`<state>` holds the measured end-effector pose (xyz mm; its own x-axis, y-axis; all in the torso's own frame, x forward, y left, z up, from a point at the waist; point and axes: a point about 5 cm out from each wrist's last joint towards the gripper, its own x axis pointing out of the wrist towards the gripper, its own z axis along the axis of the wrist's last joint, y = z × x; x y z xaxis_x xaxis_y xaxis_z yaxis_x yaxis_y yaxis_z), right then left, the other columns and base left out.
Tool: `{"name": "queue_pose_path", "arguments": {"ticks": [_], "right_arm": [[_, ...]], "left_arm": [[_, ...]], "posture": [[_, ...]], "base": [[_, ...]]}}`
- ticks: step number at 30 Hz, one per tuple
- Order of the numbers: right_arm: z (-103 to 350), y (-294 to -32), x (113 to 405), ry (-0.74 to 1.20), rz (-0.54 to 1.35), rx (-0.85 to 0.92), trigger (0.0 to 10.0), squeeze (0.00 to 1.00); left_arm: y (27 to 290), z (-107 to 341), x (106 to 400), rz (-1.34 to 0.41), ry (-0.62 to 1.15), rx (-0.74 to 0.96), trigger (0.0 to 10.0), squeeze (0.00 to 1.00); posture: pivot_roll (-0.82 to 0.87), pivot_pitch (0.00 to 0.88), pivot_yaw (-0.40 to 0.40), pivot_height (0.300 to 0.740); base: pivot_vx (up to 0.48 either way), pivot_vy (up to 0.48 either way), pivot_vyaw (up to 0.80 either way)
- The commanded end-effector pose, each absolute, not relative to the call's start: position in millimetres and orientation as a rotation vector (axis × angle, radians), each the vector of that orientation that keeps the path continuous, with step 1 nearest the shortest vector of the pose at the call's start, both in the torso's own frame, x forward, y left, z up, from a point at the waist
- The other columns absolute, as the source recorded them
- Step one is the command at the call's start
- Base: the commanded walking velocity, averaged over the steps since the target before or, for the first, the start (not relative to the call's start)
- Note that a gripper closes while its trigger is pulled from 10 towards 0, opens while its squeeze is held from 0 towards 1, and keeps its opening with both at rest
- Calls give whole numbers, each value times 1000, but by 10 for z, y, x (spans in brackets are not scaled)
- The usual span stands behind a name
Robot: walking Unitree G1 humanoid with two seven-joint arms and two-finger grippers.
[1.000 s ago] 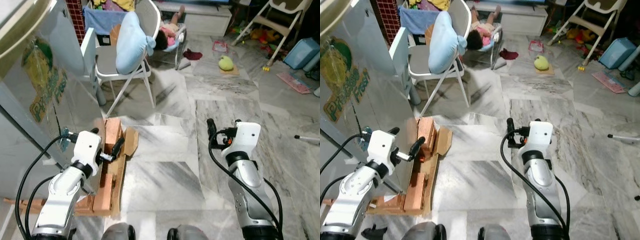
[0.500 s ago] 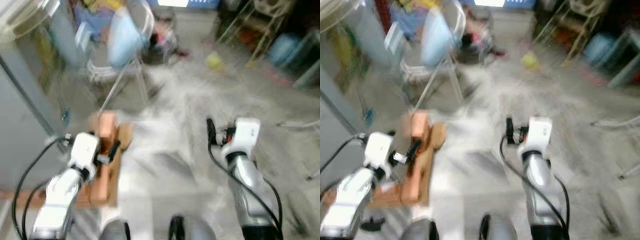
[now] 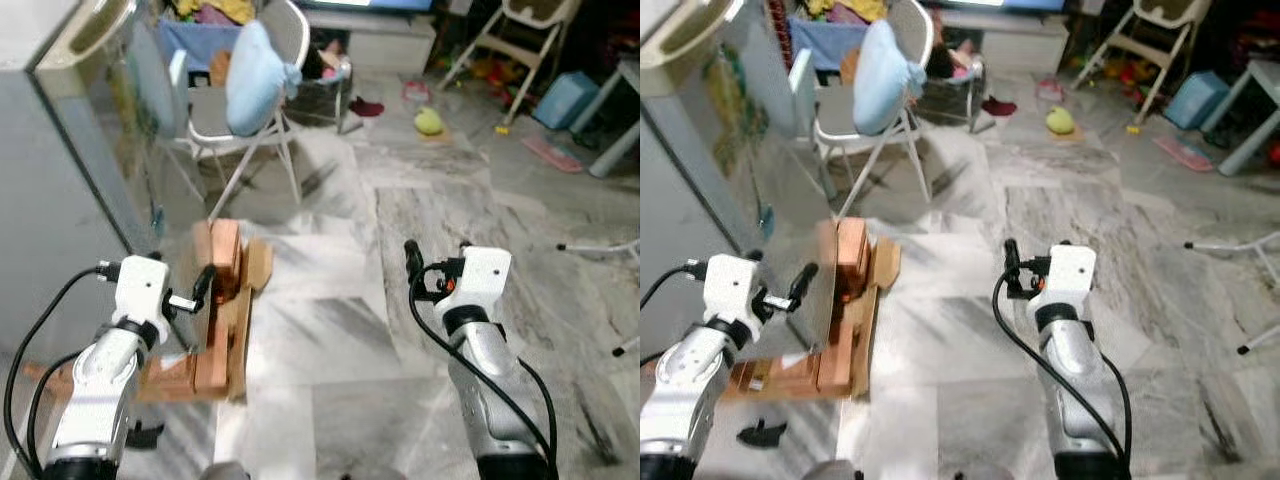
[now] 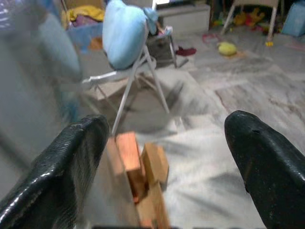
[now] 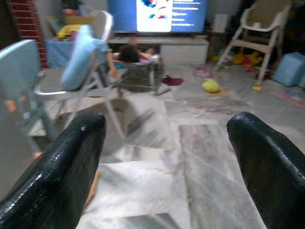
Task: Restocking fridge
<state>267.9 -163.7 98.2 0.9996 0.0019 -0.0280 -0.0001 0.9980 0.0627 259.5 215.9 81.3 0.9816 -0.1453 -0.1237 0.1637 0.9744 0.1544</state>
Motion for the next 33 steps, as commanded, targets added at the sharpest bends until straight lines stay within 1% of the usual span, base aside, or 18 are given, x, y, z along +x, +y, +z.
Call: {"name": "queue_pose_path", "arguments": {"ticks": [1,4,6,7,9,14,17,19,21,24,28,30,32,33], "right_arm": [[990,-1751,2669,28,-34,43,10000,0],[990,-1753,2660,29,-36,44,10000,0],[990,-1753,2657,29,-37,44,10000,0],[991,-1755,2653,29,-40,44,10000,0],[992,-1759,2651,29,-41,43,10000,0],[992,-1777,2643,31,-41,41,10000,0],[990,-1783,2642,33,-38,39,10000,0],[982,-1780,2645,38,-35,40,10000,0],[979,-1780,2646,38,-34,40,10000,0],[985,-1780,2641,39,-31,40,10000,0],[1023,-1778,2614,37,-19,52,10000,0],[1053,-1760,2583,37,-4,57,10000,0],[1093,-1692,2504,41,59,76,10000,0],[1091,-1641,2454,47,119,53,10000,0]], "left_arm": [[2116,818,2638,-119,109,157,10000,0],[2202,813,2640,-40,100,171,10000,0],[2219,811,2639,-28,99,166,10000,0],[2291,801,2630,27,103,130,10000,0],[2334,797,2617,60,102,106,10000,0],[2316,774,2565,34,108,72,10000,0],[2318,747,2461,-6,117,81,10000,0],[2381,710,2370,31,131,111,10000,0],[2391,703,2361,39,134,111,10000,0],[2637,672,2248,236,140,133,10000,0],[2692,705,2285,249,126,136,10000,0],[2734,748,2356,265,109,149,10000,0],[2758,822,2515,263,80,148,10000,0],[2751,860,2617,244,66,150,10000,0]], "posture": [[10,42,-71,740],[9,41,-74,740],[8,42,-74,740],[5,44,-75,740],[4,46,-76,740],[5,48,-80,740],[12,52,-82,740],[15,52,-83,740],[20,54,-84,740],[27,57,-87,740],[29,59,-91,740],[26,60,-96,740],[17,65,-98,740],[9,64,-98,740]], "base": [[0,0,0],[0,0,0],[0,0,0],[0,0,0],[0,0,0],[0,0,0],[0,0,0],[0,0,0],[0,0,0],[0,0,0],[0,0,0],[0,0,0],[0,0,0],[0,0,0]]}}
